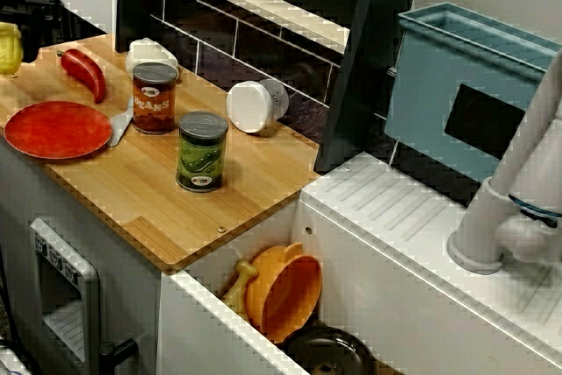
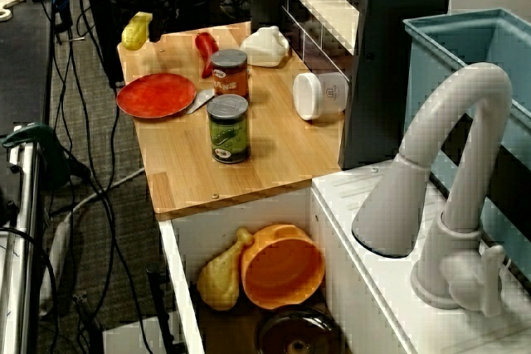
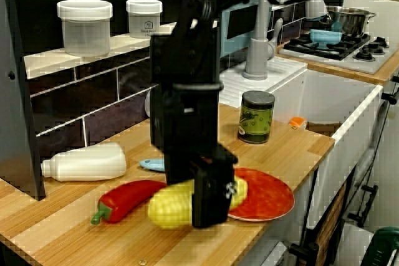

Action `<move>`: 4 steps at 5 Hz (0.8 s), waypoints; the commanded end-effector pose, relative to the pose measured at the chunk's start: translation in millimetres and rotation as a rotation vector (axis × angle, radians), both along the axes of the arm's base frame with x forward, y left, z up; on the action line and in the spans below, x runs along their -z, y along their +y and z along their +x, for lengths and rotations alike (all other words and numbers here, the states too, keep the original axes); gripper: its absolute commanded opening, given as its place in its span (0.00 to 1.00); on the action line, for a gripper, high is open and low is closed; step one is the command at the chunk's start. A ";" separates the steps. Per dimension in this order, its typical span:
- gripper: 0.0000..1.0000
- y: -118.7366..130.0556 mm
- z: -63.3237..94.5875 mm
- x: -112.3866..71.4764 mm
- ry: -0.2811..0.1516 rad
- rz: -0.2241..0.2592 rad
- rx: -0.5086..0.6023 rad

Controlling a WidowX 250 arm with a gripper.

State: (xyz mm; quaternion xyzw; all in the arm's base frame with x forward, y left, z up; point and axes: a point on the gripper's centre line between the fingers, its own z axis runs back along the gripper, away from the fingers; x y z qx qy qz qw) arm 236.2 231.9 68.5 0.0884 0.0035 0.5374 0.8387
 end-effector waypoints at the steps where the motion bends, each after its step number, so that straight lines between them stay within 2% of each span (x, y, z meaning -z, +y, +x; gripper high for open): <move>1: 0.00 46.4 -10.9 17.7 -0.071 -0.007 -0.036; 2: 0.00 43.9 -11.2 23.9 -0.068 0.001 -0.037; 4: 0.00 34.3 -2.1 34.0 -0.054 0.005 -0.064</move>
